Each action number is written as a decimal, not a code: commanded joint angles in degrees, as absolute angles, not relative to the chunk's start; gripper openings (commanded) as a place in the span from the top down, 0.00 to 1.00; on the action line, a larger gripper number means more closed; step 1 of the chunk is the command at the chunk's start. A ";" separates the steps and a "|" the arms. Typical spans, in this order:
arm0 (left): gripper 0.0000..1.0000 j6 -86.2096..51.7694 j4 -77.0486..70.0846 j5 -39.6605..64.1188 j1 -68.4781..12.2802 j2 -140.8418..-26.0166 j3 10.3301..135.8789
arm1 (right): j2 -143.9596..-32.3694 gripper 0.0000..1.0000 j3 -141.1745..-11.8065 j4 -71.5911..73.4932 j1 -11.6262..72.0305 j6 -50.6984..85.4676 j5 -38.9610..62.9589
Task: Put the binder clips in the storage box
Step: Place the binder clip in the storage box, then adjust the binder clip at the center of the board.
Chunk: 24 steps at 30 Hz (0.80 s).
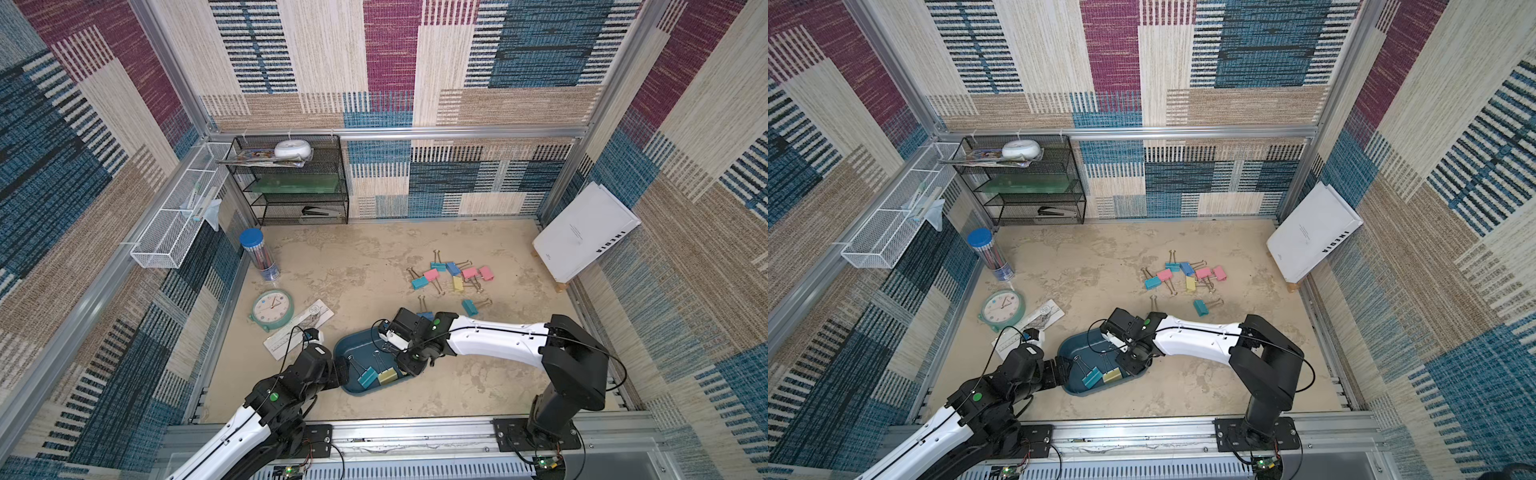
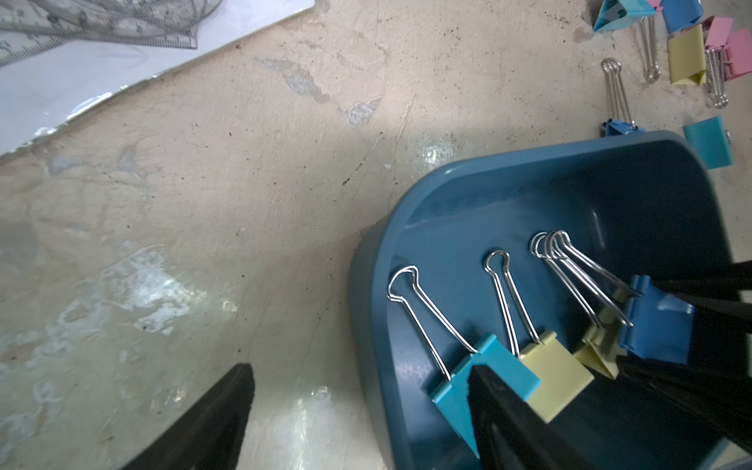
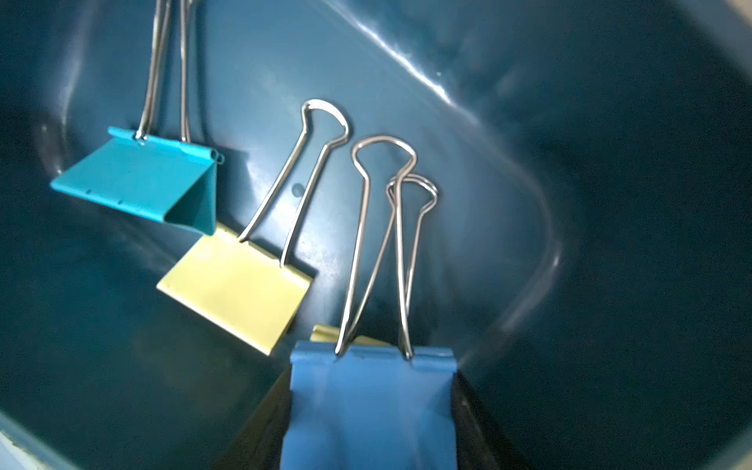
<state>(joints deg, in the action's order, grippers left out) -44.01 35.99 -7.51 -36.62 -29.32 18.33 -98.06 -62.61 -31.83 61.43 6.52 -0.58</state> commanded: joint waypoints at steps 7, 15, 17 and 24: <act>0.14 -43.85 35.36 -7.80 -36.55 -29.72 18.54 | -92.90 0.16 -63.36 -32.61 60.74 5.80 -1.84; 0.14 -43.70 35.07 -7.73 -36.59 -30.61 18.81 | -80.80 0.12 -62.29 -29.36 51.96 13.73 -0.08; 0.13 -43.73 35.16 -7.64 -36.56 -30.43 18.81 | -78.52 0.14 -60.77 -29.15 44.83 17.38 0.15; 0.14 -43.91 35.07 -7.70 -36.60 -30.58 18.76 | -78.63 0.16 -54.67 -27.01 34.68 20.42 -0.13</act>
<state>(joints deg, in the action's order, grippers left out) -44.14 35.81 -7.53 -36.62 -30.44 18.33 -77.93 -55.86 -28.21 36.36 17.72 -0.78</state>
